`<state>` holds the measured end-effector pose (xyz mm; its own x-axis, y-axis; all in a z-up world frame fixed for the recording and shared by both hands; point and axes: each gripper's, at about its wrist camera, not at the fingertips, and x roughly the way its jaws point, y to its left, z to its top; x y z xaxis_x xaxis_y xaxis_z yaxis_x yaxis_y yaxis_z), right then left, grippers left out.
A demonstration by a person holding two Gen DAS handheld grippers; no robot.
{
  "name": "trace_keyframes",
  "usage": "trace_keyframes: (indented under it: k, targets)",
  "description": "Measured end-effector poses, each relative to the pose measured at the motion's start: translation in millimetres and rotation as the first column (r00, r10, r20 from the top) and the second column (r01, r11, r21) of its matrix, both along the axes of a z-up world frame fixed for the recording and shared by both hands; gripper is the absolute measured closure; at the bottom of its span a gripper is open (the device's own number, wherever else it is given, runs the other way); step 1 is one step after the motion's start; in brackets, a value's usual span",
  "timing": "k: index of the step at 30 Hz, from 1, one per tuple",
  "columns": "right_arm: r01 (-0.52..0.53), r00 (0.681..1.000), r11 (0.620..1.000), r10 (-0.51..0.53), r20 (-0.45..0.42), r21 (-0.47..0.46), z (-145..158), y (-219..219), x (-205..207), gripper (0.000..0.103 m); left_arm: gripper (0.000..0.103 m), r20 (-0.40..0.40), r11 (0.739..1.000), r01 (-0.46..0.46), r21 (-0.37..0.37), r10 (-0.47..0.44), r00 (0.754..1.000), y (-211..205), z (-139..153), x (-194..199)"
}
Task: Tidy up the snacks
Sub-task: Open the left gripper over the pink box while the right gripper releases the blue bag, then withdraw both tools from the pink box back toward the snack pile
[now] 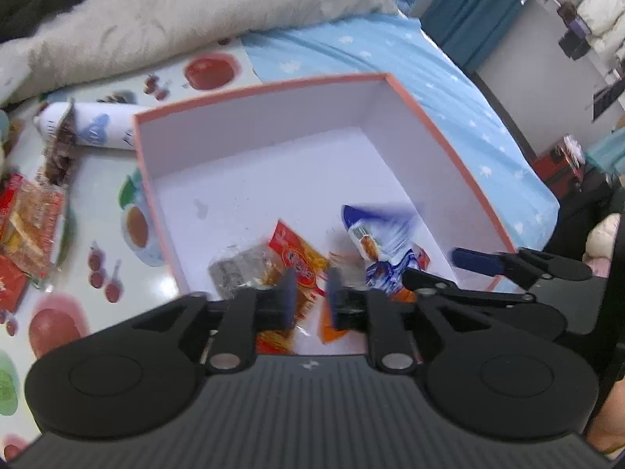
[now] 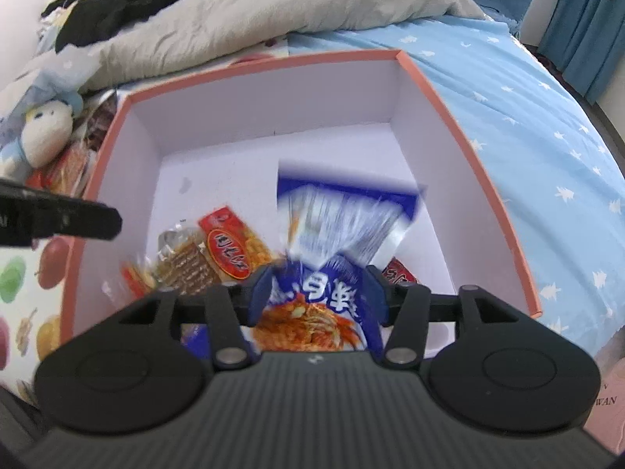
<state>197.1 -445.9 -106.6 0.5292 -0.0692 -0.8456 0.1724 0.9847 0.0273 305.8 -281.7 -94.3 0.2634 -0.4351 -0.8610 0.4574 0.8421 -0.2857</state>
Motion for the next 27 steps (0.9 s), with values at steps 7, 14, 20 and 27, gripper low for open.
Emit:
trace_keyframes:
  k: [7,14,20,27]
  targets:
    - [-0.027,0.99,0.999,0.025,0.136,0.016,39.0,11.9,-19.1,0.035,0.064,0.103,0.997,-0.048,-0.061,0.055,0.993,46.3,32.4,-19.0]
    - [-0.068,0.958,0.997,0.058,0.279,0.024,66.4,37.7,-45.9,0.035,0.064,0.153,0.989,-0.119,-0.093,0.132,0.979,100.1,33.3,-47.1]
    - [-0.096,0.938,0.995,0.079,0.337,0.034,72.0,69.6,-74.7,0.035,0.064,0.21,0.971,-0.181,-0.153,0.211,0.955,150.1,36.8,-80.1]
    - [-0.142,0.921,0.988,0.109,0.373,0.062,54.7,123.1,-109.9,0.035,0.064,0.314,0.966,-0.218,-0.14,0.252,0.916,204.0,30.7,-134.9]
